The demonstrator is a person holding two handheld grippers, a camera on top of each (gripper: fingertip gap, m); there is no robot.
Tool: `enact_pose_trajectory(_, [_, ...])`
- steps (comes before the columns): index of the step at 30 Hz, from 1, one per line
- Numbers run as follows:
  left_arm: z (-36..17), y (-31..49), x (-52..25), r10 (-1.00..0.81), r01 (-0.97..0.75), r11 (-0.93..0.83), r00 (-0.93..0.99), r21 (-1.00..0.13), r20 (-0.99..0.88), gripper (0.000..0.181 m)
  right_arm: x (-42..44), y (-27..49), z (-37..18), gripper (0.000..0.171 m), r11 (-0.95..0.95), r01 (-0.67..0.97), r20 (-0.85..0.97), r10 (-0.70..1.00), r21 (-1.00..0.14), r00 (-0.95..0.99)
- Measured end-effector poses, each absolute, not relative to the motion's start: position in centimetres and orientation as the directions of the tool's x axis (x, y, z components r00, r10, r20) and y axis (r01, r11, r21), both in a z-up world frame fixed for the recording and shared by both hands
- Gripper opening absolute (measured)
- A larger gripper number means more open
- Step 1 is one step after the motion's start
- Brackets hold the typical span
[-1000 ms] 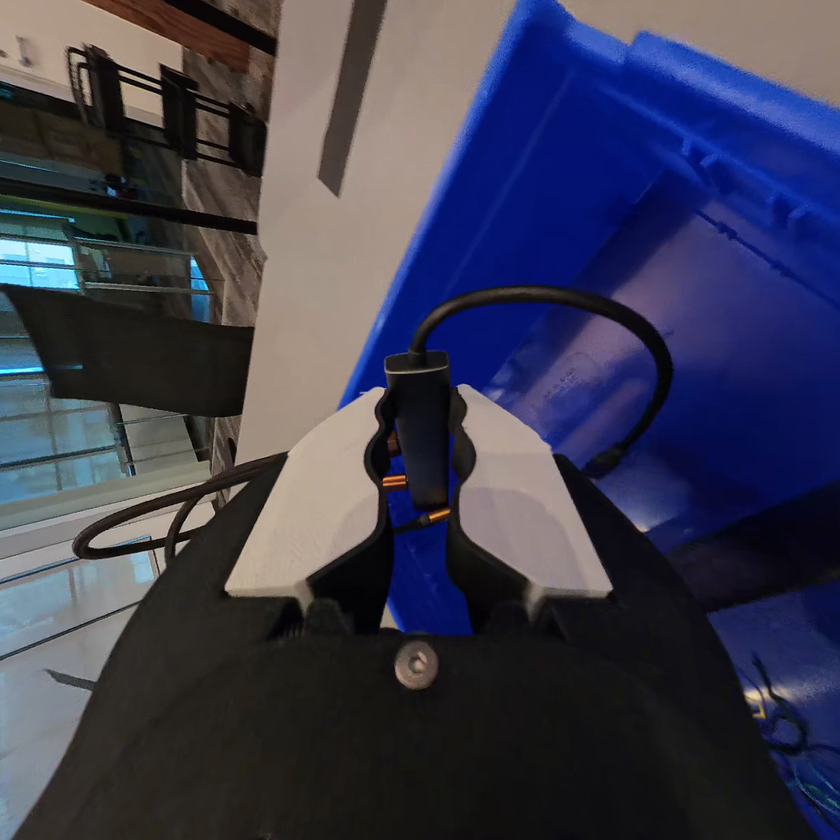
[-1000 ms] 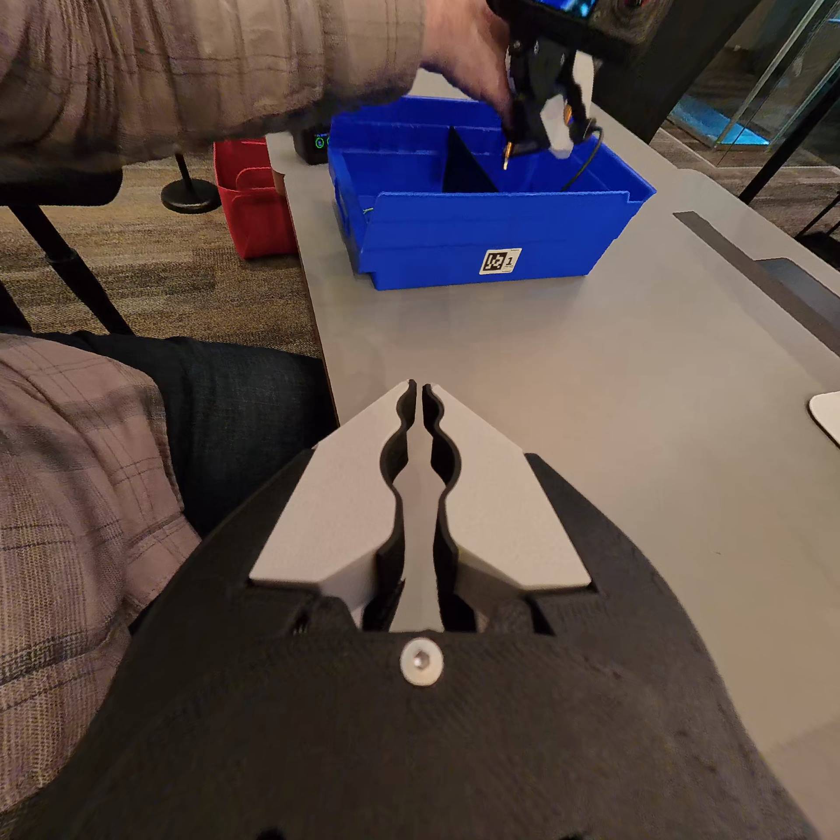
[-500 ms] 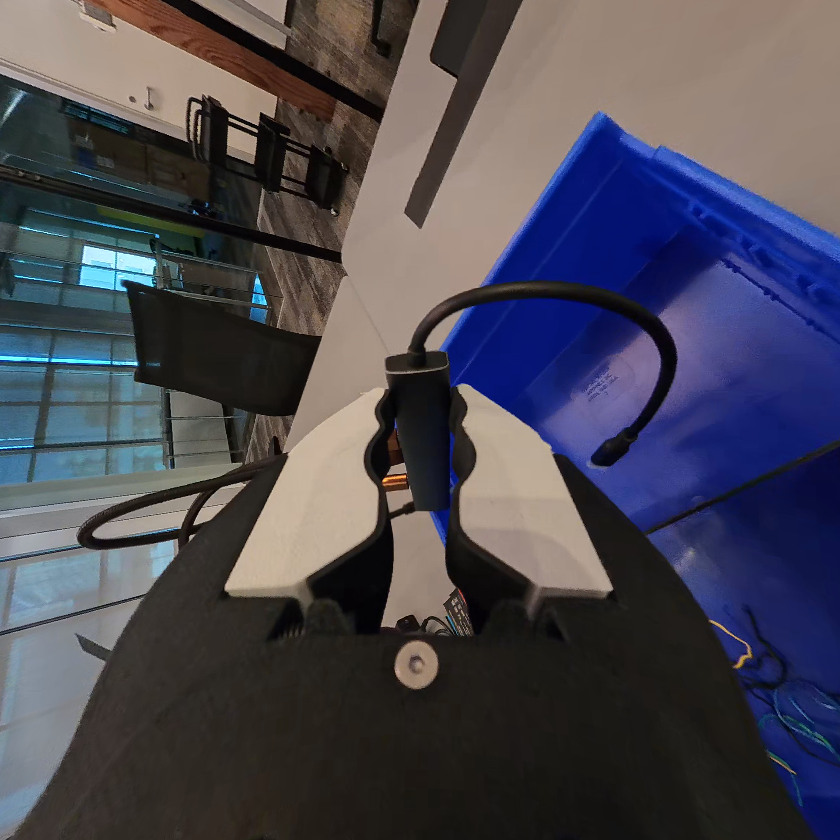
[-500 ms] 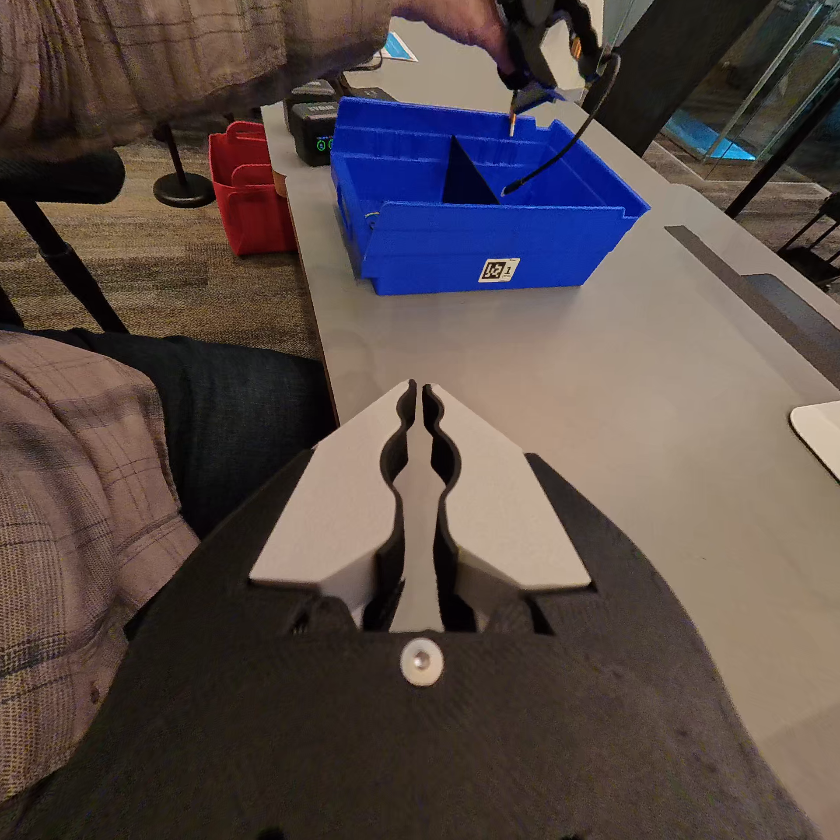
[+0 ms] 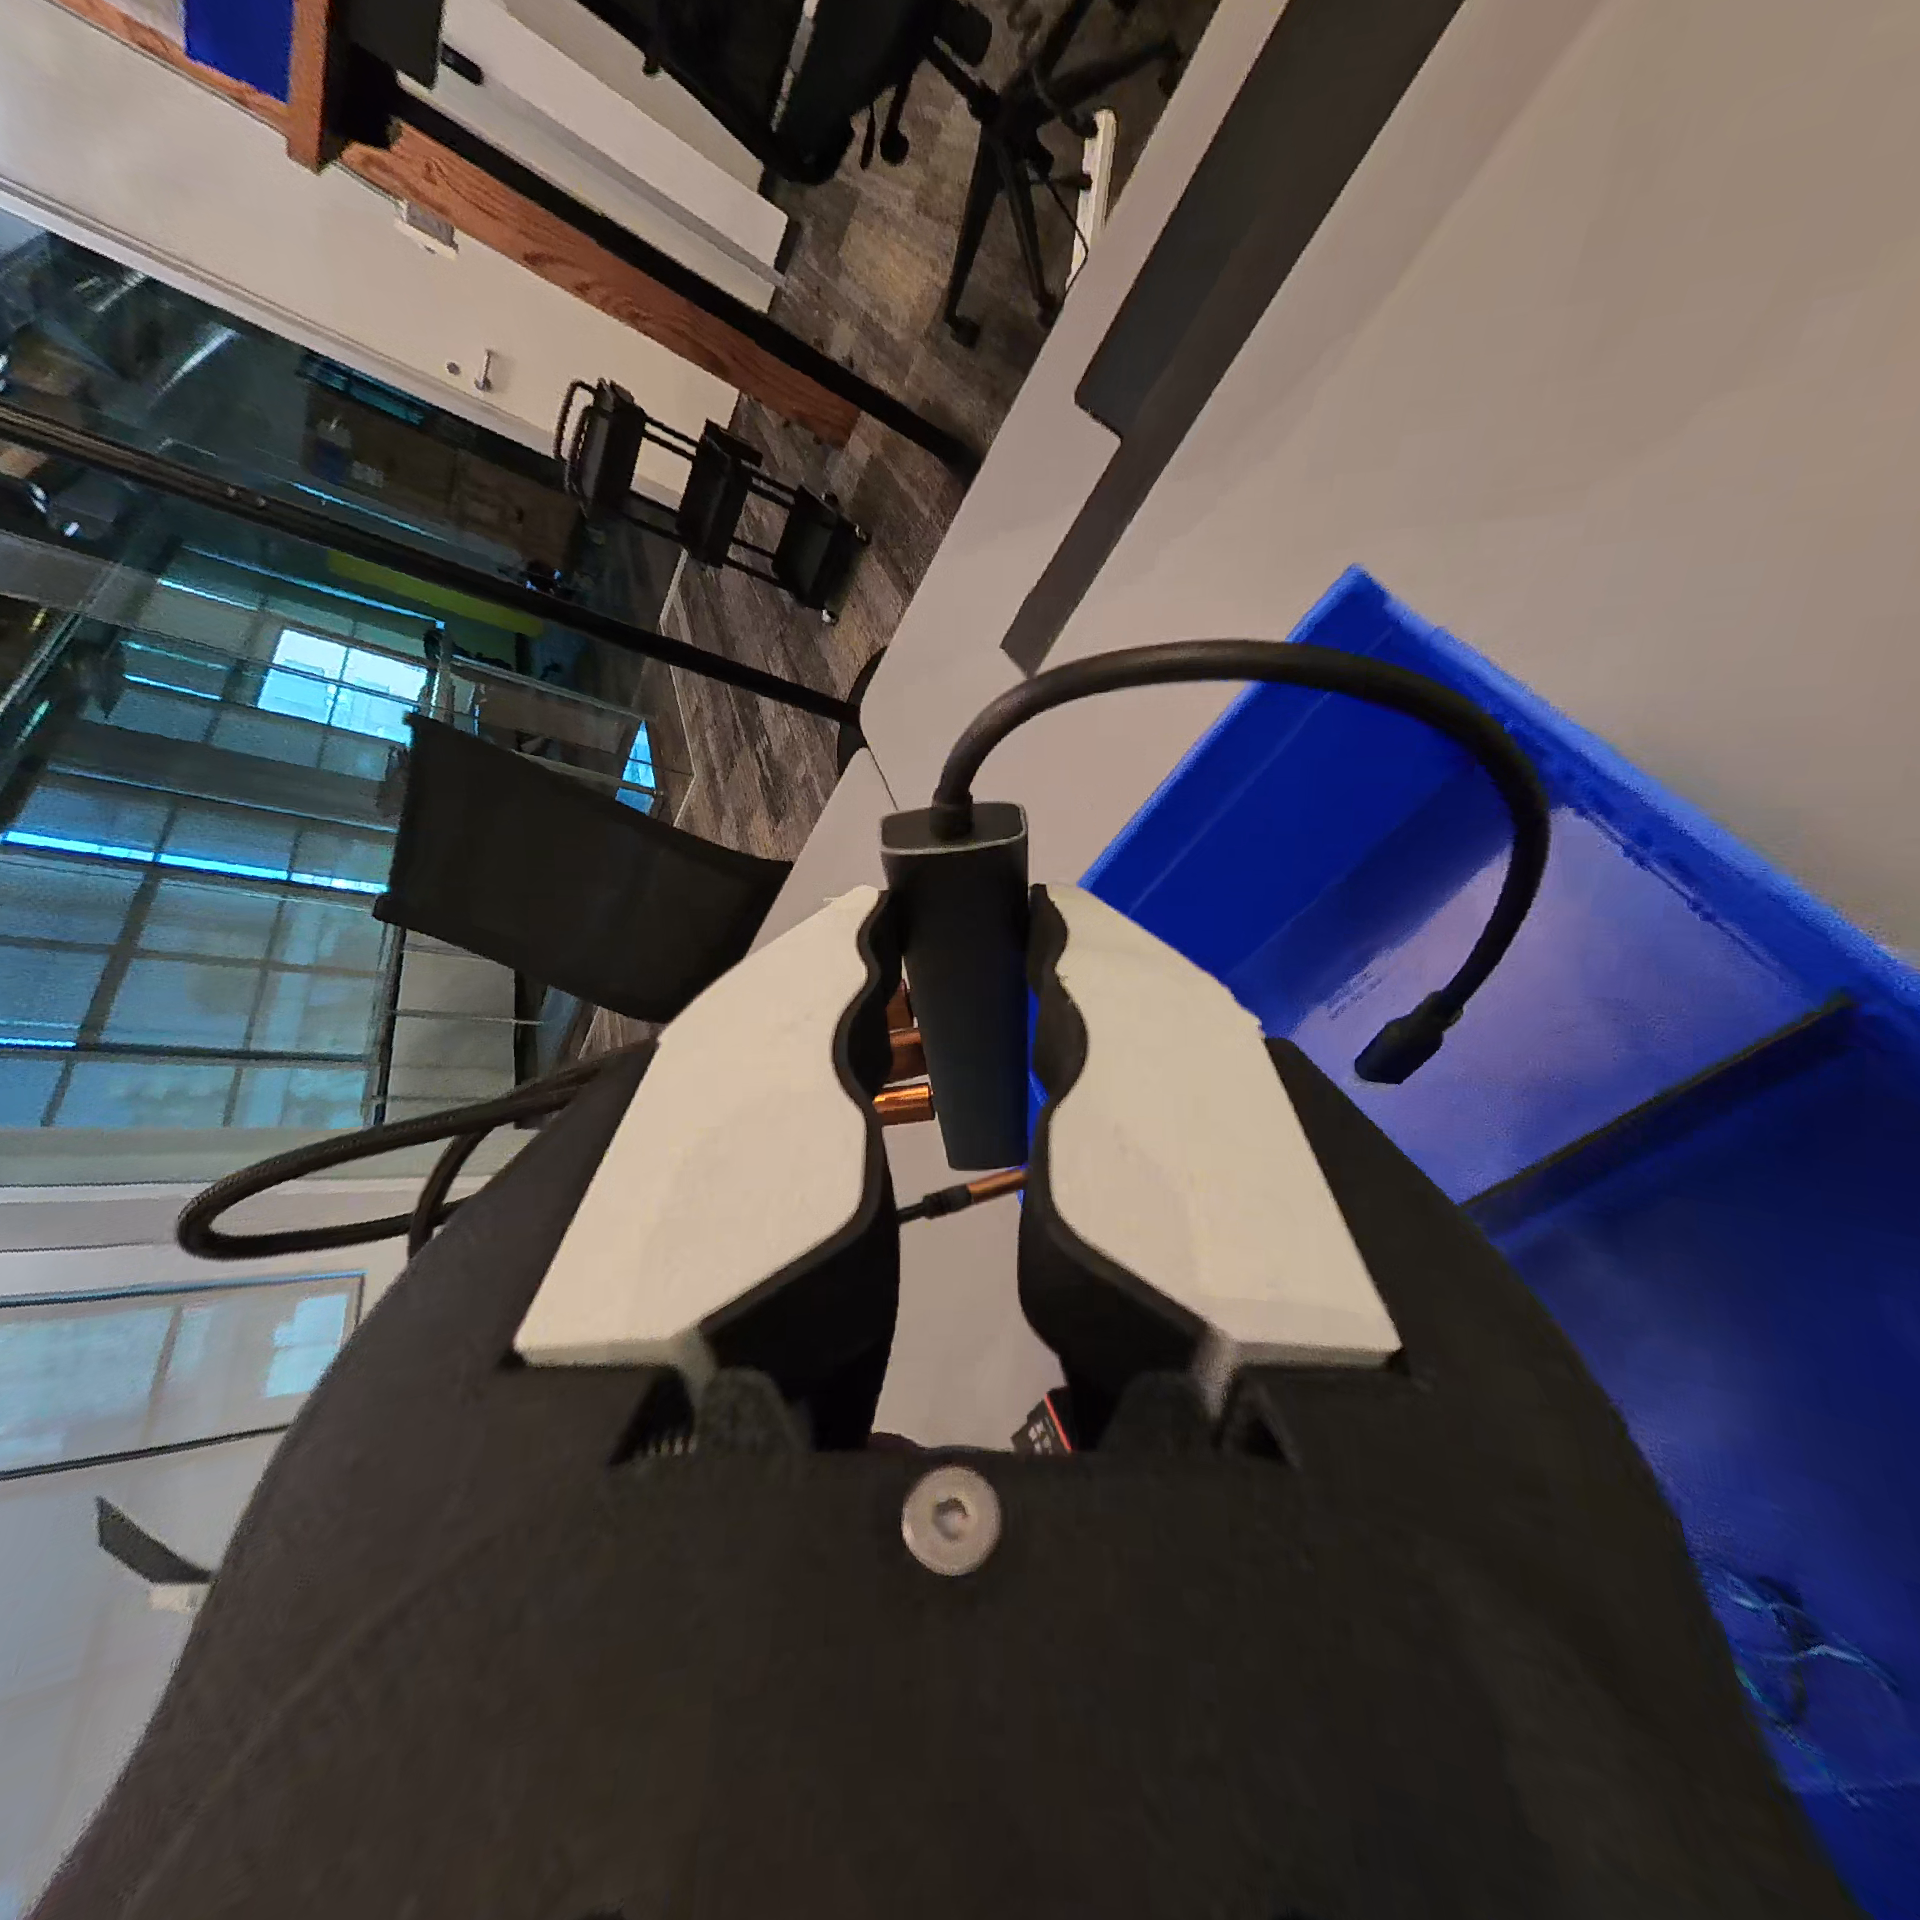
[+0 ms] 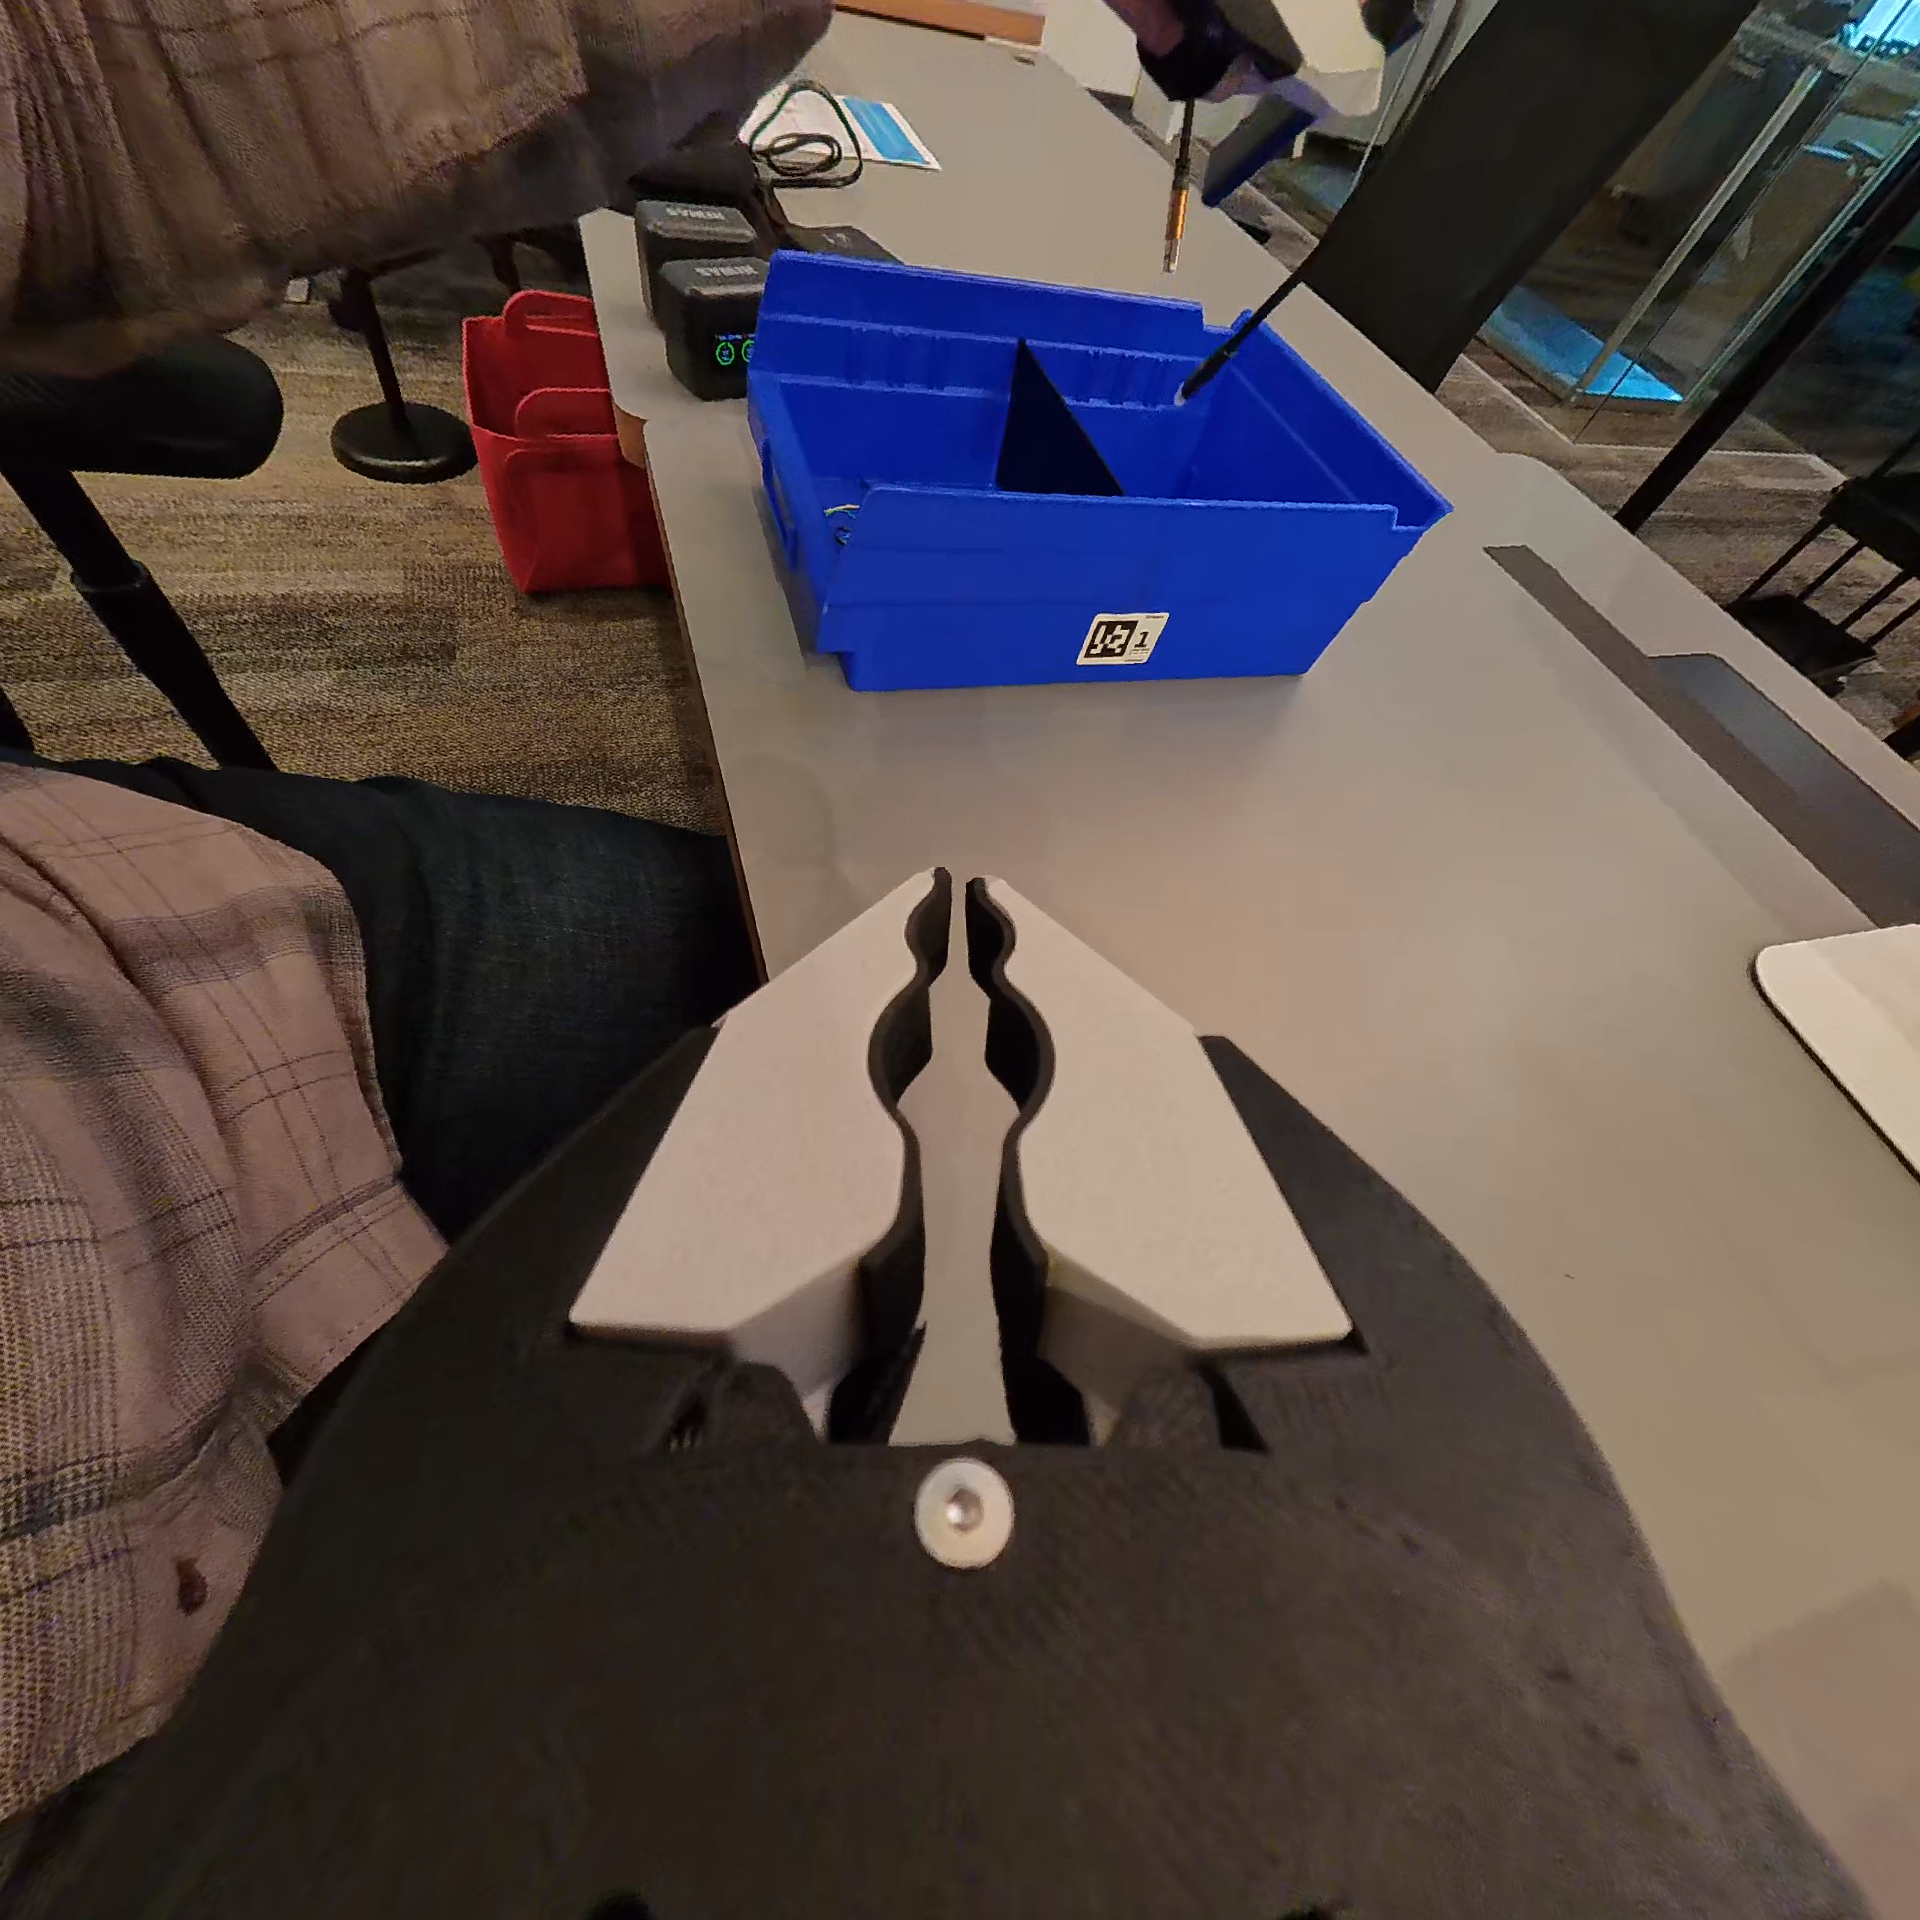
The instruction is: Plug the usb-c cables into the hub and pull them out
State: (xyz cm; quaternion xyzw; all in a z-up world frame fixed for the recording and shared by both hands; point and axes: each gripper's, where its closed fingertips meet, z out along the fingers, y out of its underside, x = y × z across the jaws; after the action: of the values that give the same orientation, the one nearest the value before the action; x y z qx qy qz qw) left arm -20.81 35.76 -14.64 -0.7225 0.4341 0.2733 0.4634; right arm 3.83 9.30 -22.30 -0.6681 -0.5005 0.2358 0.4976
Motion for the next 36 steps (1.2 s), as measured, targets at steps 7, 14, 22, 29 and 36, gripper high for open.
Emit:
enact_pose_trajectory(7, [-12.8,34.6,-17.7,-0.38,-0.873,-0.112,0.48,-0.475,-0.791,0.023,3.9,9.2,-22.1,0.0,0.002,0.433,0.189,0.902,-0.901,0.389])
enact_pose_trajectory(14, [-12.2,33.6,-14.2,-0.41,-0.863,-0.04,0.474,-0.504,-0.779,0.023,3.9,9.2,-22.1,0.001,0.003,0.432,0.189,0.902,-0.902,0.388])
enact_pose_trajectory(22, [-11.4,32.8,-11.3,-0.429,-0.853,0.023,0.463,-0.521,-0.776,0.023,3.5,8.9,-22.3,0.001,0.013,0.438,0.194,0.907,-0.899,0.373])
enact_pose_trajectory(29, [-10.8,32.2,-9.1,-0.448,-0.841,0.067,0.456,-0.537,-0.769,0.022,3.2,8.6,-22.4,0.001,0.02,0.436,0.195,0.912,-0.9,0.36])
enact_pose_trajectory(36, [-10.4,31.4,-6.1,-0.48,-0.822,0.122,0.441,-0.556,-0.758,0.022,3.0,8.5,-22.3,0.002,0.027,0.432,0.198,0.913,-0.901,0.356])
